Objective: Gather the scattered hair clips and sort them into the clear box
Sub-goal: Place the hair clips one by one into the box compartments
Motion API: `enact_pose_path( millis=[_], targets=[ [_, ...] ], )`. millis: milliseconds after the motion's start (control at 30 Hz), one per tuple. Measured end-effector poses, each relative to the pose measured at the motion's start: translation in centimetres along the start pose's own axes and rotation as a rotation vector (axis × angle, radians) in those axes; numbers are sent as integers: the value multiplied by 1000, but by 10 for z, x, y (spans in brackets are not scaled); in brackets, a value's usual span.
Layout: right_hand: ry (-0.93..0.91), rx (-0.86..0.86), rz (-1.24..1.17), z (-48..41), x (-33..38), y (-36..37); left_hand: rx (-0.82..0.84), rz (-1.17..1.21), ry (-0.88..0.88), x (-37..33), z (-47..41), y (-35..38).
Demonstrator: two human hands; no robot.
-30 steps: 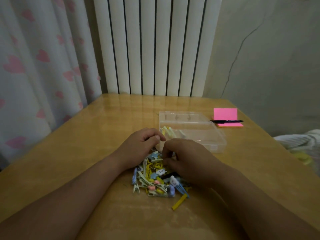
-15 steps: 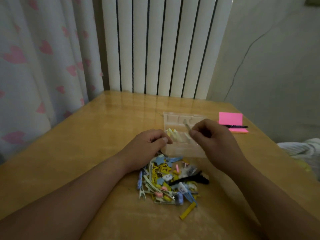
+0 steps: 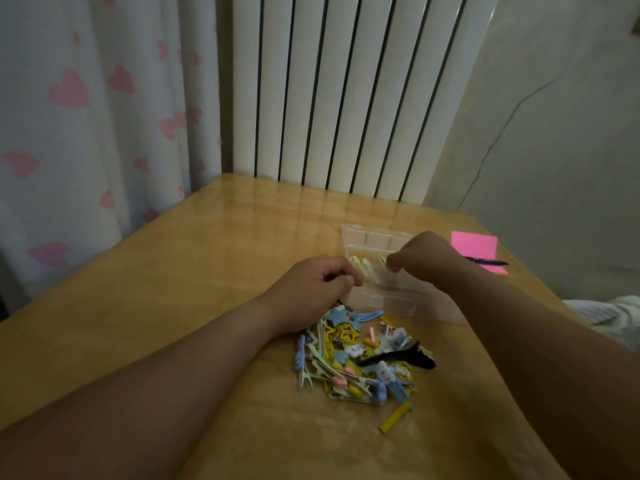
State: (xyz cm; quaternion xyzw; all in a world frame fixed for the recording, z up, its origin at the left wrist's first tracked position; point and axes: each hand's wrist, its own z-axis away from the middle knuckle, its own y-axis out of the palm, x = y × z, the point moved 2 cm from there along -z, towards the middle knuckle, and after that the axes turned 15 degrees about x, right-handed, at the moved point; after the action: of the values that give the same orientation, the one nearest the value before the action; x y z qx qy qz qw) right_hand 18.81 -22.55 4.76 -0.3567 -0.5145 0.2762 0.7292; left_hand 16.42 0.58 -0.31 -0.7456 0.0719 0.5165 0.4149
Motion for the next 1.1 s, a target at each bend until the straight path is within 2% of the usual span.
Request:
enact_pose_path(
  millis=[200, 467, 533, 633, 733, 833, 1100],
  targets=[
    [-14, 6, -32, -3, -7, 2, -9, -13, -5, -1, 1, 0],
    [-410, -420, -66, 57, -28, 1, -3, -22, -2, -1, 0, 0],
    [-507, -429, -101, 76, -28, 4, 0, -36, 2, 0, 1, 1],
    [-600, -262, -81, 91, -24, 13, -5, -60, 6, 1, 2, 1],
    [-624, -51, 133, 94, -20, 24, -3, -55, 3, 0, 4, 1],
    [-601, 87, 283, 96, -17, 26, -4, -63, 0, -1, 6, 1],
    [-607, 487, 246, 116, -7, 13, -10, -67, 7, -1, 5, -1]
  ],
)
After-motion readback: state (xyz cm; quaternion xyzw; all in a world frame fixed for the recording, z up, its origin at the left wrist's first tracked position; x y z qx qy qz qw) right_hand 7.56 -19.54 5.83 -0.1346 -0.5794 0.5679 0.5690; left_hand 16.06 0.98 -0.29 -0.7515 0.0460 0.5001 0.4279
